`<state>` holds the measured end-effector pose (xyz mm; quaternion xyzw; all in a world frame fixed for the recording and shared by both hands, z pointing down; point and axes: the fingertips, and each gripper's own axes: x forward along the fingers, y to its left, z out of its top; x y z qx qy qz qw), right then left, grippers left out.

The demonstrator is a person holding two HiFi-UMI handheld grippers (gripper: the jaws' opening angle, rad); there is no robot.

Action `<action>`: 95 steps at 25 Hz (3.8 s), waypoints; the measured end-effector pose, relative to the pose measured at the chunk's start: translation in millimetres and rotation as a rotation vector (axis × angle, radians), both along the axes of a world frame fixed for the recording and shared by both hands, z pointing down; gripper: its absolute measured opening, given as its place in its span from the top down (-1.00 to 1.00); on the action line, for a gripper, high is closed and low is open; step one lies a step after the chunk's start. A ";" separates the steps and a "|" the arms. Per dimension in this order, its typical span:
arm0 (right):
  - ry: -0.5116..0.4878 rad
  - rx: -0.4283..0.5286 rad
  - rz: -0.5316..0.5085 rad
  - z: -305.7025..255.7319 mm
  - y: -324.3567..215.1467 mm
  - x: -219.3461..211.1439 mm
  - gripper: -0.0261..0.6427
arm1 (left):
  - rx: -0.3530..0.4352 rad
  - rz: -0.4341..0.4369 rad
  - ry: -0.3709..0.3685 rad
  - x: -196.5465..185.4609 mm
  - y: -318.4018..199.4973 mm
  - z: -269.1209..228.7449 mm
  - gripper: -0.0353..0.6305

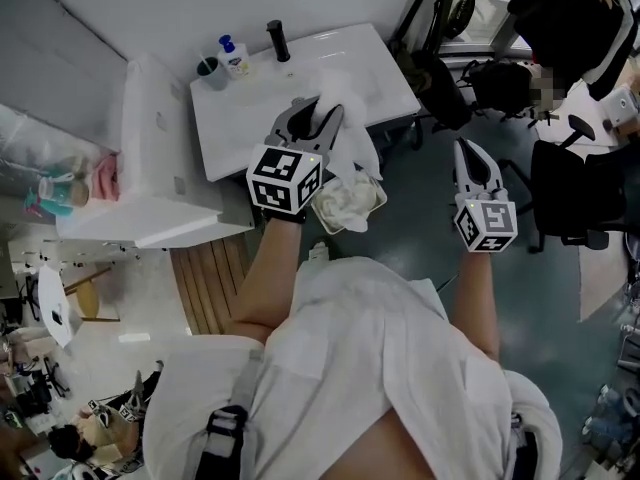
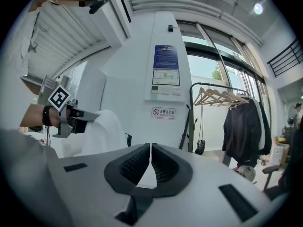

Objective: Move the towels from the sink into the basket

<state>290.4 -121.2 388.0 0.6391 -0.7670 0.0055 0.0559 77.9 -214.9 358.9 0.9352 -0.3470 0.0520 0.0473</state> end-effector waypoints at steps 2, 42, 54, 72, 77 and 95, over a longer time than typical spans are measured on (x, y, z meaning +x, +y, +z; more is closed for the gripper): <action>0.001 -0.004 0.001 1.0 12.8 12.9 0.83 | -0.005 0.011 0.000 16.4 15.0 2.7 0.58; -0.022 -0.120 0.066 50.7 32.3 33.2 0.83 | -0.215 0.328 -0.172 67.3 48.8 202.4 0.57; -0.041 -0.142 0.137 60.4 5.6 5.0 0.83 | -0.293 0.403 -0.252 43.5 22.4 243.5 0.51; -0.033 -0.137 0.149 56.1 -15.9 -10.4 0.83 | -0.232 0.306 -0.128 20.7 -29.6 211.3 0.81; -0.036 -0.124 0.130 52.0 -24.4 -17.1 0.83 | -0.211 0.264 -0.122 6.3 -38.5 199.7 0.84; -0.022 -0.024 0.055 15.6 -55.4 -46.4 0.83 | 0.007 -0.038 0.012 -123.5 -69.0 72.5 0.85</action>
